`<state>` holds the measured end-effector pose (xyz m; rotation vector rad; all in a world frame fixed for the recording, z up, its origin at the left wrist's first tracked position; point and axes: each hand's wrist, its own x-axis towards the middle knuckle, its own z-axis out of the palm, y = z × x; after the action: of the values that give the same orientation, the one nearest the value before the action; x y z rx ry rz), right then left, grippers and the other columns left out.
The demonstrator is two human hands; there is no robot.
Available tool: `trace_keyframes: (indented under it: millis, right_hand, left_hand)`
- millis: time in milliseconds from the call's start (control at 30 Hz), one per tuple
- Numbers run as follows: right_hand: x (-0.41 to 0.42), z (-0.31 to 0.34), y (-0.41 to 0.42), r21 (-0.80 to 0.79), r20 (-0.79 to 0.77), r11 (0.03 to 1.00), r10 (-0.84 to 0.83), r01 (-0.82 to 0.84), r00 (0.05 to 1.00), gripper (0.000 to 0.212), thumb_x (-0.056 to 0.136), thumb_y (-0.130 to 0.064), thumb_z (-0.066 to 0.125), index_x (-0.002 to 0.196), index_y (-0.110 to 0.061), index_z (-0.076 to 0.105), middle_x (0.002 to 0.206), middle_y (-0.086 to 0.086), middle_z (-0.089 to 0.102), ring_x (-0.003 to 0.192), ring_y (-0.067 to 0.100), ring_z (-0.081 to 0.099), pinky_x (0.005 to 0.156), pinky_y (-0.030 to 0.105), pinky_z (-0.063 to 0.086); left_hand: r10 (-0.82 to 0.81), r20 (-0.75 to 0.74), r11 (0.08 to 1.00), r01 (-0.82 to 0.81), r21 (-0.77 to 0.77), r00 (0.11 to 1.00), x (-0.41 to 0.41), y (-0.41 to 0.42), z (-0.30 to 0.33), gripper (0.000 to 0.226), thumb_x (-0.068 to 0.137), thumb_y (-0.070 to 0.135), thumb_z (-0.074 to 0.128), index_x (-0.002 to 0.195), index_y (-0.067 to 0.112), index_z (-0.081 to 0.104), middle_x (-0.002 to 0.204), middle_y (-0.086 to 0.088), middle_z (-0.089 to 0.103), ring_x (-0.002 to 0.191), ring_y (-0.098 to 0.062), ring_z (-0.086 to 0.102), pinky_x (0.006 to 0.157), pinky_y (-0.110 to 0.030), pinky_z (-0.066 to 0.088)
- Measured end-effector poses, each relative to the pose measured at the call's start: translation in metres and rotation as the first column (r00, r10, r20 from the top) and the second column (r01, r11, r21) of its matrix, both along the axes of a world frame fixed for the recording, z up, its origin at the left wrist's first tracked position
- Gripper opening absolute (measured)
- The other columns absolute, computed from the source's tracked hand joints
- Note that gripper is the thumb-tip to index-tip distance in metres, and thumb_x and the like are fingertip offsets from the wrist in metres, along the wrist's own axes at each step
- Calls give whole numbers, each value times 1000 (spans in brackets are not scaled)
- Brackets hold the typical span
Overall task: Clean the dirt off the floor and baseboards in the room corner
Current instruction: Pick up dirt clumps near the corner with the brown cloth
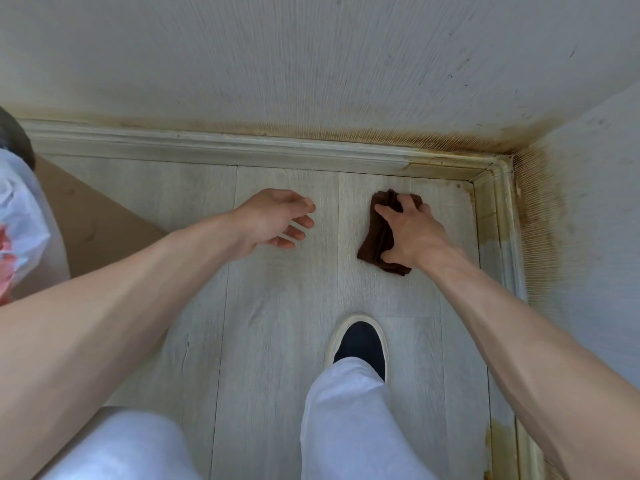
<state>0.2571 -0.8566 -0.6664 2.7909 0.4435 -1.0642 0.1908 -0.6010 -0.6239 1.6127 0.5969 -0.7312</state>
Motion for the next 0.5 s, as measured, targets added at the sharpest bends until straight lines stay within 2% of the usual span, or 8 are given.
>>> trace_keyframes:
  millis: [200,367,500]
  right_hand:
    - [-9,-13,15,-58,51,998,29,-26,998,90,85,-29,80,158,-25,28,159,14,17,139,47,28,88,45,56]
    - [-13,-20,5,10,136,1000,28,-30,990,68,92,-23,73,151,-21,40,154,17,27,129,47,40,87,47,54]
    - [-13,-24,1,32,180,998,47,-53,983,52,94,-14,69,142,-18,50,149,16,34,120,44,47,80,44,54]
  left_hand:
    - [-13,2,1000,13,-2,1000,0,-1,2,23,105,34,57,116,18,70,113,-5,74,87,-17,71,83,-36,60]
    - [-10,2,1000,10,-7,1000,-1,-2,5,23,105,33,57,117,18,70,111,-5,74,87,-17,70,82,-35,60]
    - [-7,10,1000,7,-13,1000,-2,-2,8,22,105,33,57,116,19,70,110,-4,74,86,-17,70,84,-36,60]
